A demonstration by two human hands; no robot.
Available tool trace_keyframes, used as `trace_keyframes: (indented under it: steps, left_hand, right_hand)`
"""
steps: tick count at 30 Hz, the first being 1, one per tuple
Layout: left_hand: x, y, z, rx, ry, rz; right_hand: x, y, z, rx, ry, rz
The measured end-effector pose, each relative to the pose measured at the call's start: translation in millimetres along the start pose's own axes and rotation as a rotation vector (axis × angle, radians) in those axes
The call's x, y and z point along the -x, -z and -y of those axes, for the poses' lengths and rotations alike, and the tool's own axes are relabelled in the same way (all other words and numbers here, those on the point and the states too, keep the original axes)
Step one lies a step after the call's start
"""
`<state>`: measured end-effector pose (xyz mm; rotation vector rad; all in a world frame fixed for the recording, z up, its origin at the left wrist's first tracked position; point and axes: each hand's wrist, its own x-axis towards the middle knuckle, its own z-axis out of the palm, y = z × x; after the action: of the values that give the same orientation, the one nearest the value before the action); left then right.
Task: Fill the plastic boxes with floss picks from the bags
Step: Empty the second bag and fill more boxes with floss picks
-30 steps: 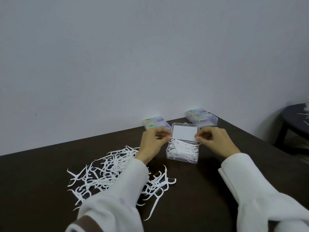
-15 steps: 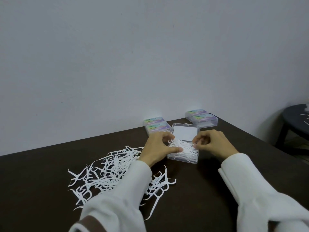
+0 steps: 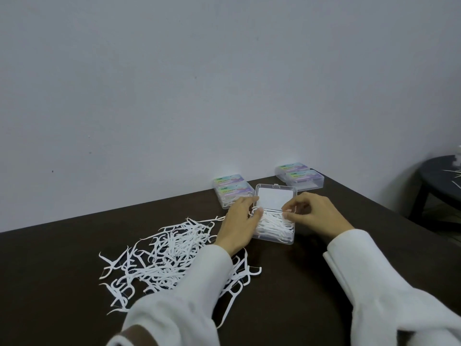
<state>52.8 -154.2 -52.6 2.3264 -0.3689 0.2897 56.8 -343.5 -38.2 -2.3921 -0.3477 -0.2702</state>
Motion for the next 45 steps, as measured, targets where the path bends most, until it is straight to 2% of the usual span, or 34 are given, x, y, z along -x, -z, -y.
trace_keyframes:
  steps: [3,10,21,29,33,36,45]
  left_hand:
    - [0.6,-0.3,2.3,0.019,0.0,0.007]
    - [0.4,-2.1,1.9,0.037,-0.013,0.003]
    - [-1.0,-3.3,1.0,0.254,0.101,-0.022]
    - [-5.1,-3.0,7.2,0.341,0.206,-0.02]
    - [-5.8,-4.4,7.5,0.448,0.247,0.043]
    - [-6.1,-6.0,7.0,0.362,0.214,0.062]
    - [-5.4,-6.2,7.6,0.395,0.222,0.059]
  right_hand:
    - [-0.1,-0.6,-0.4,0.021,-0.027,0.094]
    - [0.2,-2.1,0.9,0.082,-0.022,0.143]
    - [-0.7,-0.4,-1.6,0.02,-0.025,0.087]
    - [-0.9,4.7,-8.4,-0.041,-0.104,-0.11]
    - [0.3,4.6,-6.8,-0.043,-0.099,-0.087]
    - [1.3,4.9,-5.1,-0.066,-0.097,-0.085]
    - [1.6,1.8,-1.0,-0.066,-0.115,-0.025]
